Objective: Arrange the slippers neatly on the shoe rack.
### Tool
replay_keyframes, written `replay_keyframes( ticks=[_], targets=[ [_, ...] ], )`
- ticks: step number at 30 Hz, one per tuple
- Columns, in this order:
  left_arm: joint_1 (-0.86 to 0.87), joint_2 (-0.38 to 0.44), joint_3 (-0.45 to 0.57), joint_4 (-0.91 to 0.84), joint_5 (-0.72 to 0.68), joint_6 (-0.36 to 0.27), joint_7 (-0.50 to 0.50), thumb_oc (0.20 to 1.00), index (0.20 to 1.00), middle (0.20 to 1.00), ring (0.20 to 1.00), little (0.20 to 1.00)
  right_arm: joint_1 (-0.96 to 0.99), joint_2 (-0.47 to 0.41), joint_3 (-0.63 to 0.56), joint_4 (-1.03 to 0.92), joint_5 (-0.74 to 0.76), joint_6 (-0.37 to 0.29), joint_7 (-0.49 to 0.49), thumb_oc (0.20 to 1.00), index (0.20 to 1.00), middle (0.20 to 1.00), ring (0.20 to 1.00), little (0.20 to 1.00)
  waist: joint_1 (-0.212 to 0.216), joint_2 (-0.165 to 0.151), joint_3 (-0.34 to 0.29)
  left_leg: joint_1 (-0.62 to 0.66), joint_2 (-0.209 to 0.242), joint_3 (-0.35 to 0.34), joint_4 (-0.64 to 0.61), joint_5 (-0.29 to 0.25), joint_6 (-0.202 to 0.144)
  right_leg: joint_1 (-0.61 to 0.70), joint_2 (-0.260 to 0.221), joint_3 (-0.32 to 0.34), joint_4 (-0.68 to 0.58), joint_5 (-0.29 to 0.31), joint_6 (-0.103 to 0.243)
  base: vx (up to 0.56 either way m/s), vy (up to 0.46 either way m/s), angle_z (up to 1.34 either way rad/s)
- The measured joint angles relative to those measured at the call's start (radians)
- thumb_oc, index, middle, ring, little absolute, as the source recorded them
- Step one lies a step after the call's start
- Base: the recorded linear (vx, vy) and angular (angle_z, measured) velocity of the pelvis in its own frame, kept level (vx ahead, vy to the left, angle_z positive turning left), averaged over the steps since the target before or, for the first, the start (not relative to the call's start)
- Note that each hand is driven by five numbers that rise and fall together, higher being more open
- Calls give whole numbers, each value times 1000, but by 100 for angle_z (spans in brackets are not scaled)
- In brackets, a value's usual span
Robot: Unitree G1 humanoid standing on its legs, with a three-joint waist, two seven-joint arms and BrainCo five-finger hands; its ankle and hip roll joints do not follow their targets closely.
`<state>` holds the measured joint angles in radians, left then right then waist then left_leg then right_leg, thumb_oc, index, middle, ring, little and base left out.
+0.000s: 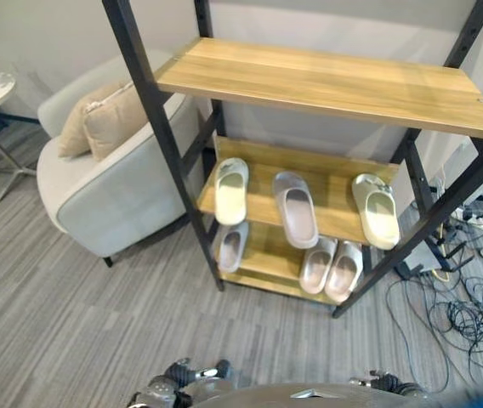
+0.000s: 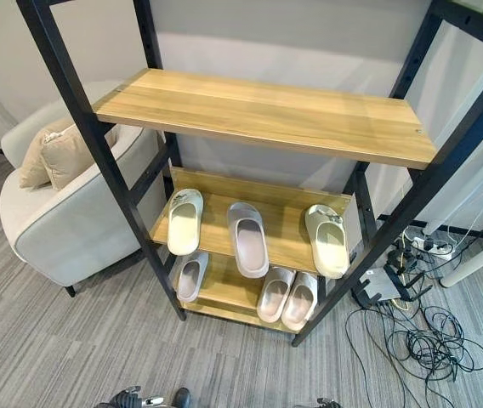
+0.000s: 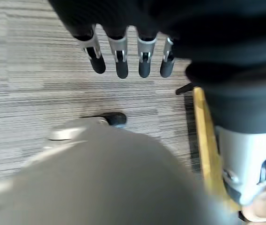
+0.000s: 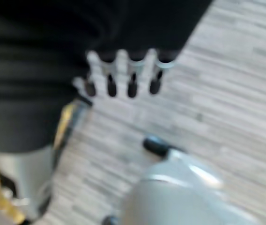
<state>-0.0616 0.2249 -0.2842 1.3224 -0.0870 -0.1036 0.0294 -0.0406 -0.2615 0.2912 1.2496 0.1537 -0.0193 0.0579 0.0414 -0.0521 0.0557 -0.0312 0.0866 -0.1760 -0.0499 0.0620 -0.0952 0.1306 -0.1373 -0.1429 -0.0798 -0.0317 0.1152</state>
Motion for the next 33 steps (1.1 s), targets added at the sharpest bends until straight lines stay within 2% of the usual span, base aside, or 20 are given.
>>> replay_keyframes(
  ticks=[8,14,22,26,28,31,33],
  targets=[
    [-4,6,-21,-4,0,-1,1,1000,1000,1000,1000,1000,-25,34,15,-82,26,-44,-23,1000,1000,1000,1000,1000,1,-15,-13,28,-7,-1,-41,12,-1,19,-6,-8,-9,0,1,-9,-4,2],
    [-3,0,-30,-4,1,-1,3,1000,1000,1000,1000,1000,-25,54,39,-87,31,-53,-33,1000,1000,1000,1000,1000,-7,-5,-22,28,-8,-1,-41,12,-1,17,-6,-8,-9,0,1,-5,4,0],
    [14,-3,-30,-4,10,-22,4,1000,1000,1000,1000,1000,-21,57,81,-200,41,-81,-39,1000,1000,1000,1000,1000,-19,7,-40,33,-7,5,-41,12,-1,20,-6,-7,-9,0,0,9,6,-1],
    [31,4,-19,-4,37,-26,-7,1000,1000,1000,1000,1000,-10,-41,66,-285,47,-87,-5,1000,1000,1000,1000,1000,-25,1,-50,34,-2,6,-41,12,-1,15,-7,-3,-9,2,2,-12,5,1],
    [49,9,-9,-7,38,-30,-10,1000,1000,1000,1000,1000,85,-70,70,-383,40,-125,0,1000,1000,1000,1000,1000,-24,0,-56,35,-3,7,-42,10,-1,16,-10,-4,-9,-2,0,-50,33,-3],
    [55,12,-11,-5,39,-32,-8,1000,1000,1000,1000,1000,125,-51,127,-348,-30,-127,-1,1000,1000,1000,1000,1000,-42,2,-54,42,-2,28,-46,9,0,10,-6,12,-10,-1,0,-20,38,-23],
    [50,0,-10,-5,39,-39,-1,1000,1000,1000,1000,1000,127,-22,180,-340,-70,-124,1,1000,1000,1000,1000,1000,-55,17,-42,48,-3,32,-46,8,1,16,-9,22,-10,5,4,-3,25,-13]
  ],
)
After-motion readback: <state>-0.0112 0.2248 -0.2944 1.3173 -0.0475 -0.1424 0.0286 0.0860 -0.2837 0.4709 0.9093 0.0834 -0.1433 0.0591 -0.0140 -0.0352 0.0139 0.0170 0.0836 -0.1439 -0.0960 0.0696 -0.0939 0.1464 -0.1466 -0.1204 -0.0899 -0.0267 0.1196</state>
